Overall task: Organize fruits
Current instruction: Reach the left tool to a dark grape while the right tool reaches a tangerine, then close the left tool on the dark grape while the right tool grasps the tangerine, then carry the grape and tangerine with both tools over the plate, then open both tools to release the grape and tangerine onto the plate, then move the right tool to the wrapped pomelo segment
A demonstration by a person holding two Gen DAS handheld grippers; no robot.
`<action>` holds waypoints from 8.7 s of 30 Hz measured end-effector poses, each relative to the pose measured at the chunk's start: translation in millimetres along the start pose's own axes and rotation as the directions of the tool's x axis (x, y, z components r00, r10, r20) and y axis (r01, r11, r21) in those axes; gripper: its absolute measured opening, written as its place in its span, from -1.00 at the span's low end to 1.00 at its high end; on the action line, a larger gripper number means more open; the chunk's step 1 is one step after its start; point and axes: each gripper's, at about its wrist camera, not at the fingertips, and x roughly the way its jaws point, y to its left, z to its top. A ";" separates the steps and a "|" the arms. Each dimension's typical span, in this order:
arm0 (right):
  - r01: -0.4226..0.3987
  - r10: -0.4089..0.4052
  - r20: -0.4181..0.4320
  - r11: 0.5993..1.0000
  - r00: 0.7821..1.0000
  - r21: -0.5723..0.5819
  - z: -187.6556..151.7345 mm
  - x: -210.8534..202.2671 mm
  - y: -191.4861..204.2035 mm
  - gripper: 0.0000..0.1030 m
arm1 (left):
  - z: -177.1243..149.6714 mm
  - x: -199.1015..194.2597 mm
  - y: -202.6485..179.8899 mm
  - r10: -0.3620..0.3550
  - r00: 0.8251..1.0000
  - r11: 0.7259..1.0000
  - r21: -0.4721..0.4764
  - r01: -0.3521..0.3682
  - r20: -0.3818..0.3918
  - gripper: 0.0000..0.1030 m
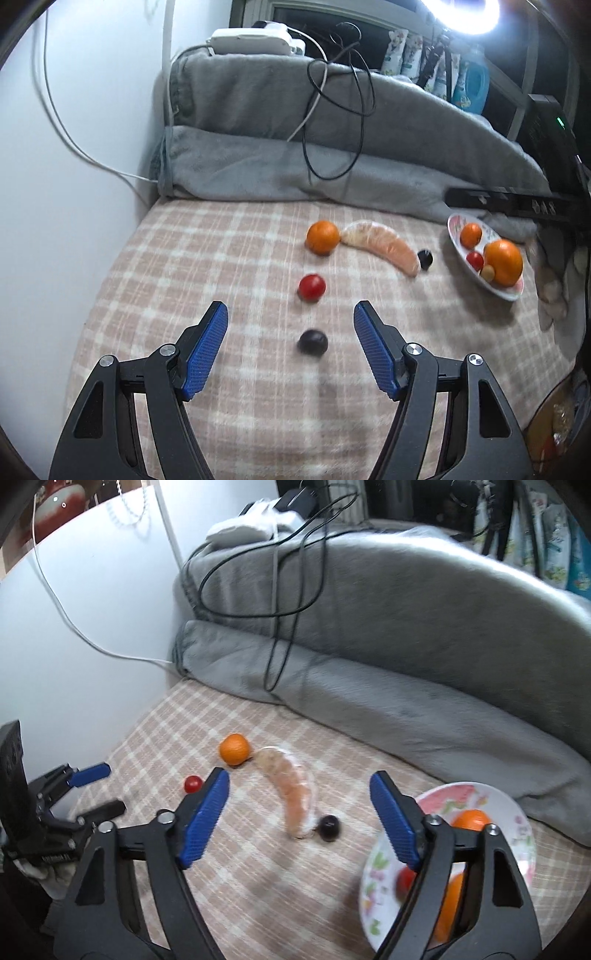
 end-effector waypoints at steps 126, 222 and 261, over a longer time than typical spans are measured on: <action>0.187 -0.197 0.021 0.955 0.980 0.231 -45.1 -76.0 -140.7 -0.25 | 49.5 50.9 -180.4 -0.312 0.948 0.928 0.194 0.318 -0.061 -0.60; 0.201 -0.209 0.092 0.976 0.974 0.088 -6.8 -55.7 -79.0 0.74 | 59.7 16.5 -89.1 -0.111 0.992 0.987 0.127 0.102 0.065 0.36; 0.036 -0.074 -0.224 0.985 0.972 -0.166 -9.3 90.9 19.1 0.39 | 20.7 31.2 12.5 -0.012 1.000 1.000 -0.018 0.012 -0.023 0.36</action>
